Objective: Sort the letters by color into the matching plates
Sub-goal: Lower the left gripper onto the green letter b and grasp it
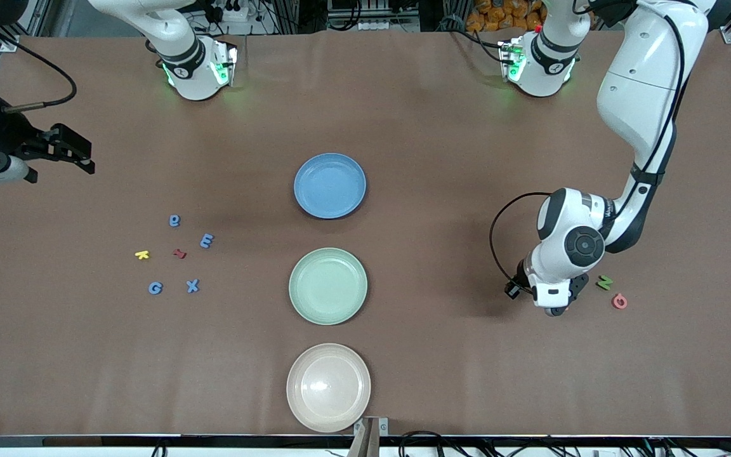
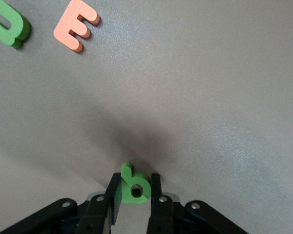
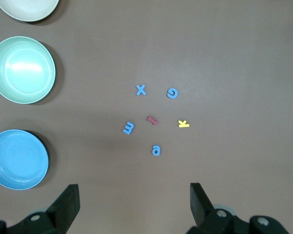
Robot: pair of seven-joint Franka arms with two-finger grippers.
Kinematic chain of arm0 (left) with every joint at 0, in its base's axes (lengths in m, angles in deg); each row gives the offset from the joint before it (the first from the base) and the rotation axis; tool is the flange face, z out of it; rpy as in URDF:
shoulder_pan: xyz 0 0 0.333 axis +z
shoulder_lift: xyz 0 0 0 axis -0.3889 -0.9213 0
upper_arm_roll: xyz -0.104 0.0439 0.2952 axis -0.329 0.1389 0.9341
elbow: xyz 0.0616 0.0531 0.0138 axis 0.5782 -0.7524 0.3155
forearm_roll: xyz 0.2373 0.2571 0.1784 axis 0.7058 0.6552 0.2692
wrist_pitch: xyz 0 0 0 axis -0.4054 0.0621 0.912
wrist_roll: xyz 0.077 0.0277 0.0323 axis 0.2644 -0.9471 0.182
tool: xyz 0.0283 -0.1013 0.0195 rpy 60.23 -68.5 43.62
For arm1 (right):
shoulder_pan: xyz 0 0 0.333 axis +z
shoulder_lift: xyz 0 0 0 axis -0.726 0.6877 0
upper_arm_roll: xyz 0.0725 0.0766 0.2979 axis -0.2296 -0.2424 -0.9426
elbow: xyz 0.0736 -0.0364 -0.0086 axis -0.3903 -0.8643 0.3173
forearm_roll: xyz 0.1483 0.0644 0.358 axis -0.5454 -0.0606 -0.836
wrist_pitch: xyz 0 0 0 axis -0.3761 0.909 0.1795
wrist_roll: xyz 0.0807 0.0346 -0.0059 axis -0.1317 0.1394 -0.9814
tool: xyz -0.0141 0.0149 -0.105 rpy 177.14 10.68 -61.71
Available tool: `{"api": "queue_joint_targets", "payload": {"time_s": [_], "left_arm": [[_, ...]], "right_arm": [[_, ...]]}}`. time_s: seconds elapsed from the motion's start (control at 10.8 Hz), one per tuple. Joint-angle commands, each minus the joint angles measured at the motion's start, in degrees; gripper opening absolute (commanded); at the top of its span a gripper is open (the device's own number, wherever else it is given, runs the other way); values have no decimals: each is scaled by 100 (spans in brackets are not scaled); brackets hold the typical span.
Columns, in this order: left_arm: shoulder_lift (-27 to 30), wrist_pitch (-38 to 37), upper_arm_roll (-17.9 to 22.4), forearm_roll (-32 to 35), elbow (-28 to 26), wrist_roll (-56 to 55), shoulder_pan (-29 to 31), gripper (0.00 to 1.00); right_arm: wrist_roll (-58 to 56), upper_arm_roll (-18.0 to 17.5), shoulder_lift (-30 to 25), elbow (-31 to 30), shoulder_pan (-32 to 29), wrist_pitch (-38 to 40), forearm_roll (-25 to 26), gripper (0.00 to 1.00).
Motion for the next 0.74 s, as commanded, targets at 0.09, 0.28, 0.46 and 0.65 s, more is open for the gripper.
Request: {"api": "queue_joint_targets", "payload": {"time_s": [0.09,0.28,0.46,0.65], "left_arm": [[-3,16,26,-74,121,153,-15,0],[23,16,17,-83,253,92,-24,0],[50,16,-27,-135,324,22,-164,0],[32,16,-27,-144,481,-284,-497,0]], "right_arm": [[-5,42,-29,9,30,7,-87,100],[-14,42,-29,9,30,7,-87,100],[-14,42,-29,9,22,7,-87,100],[-31,42,-29,18,30,16,-79,100]]}}
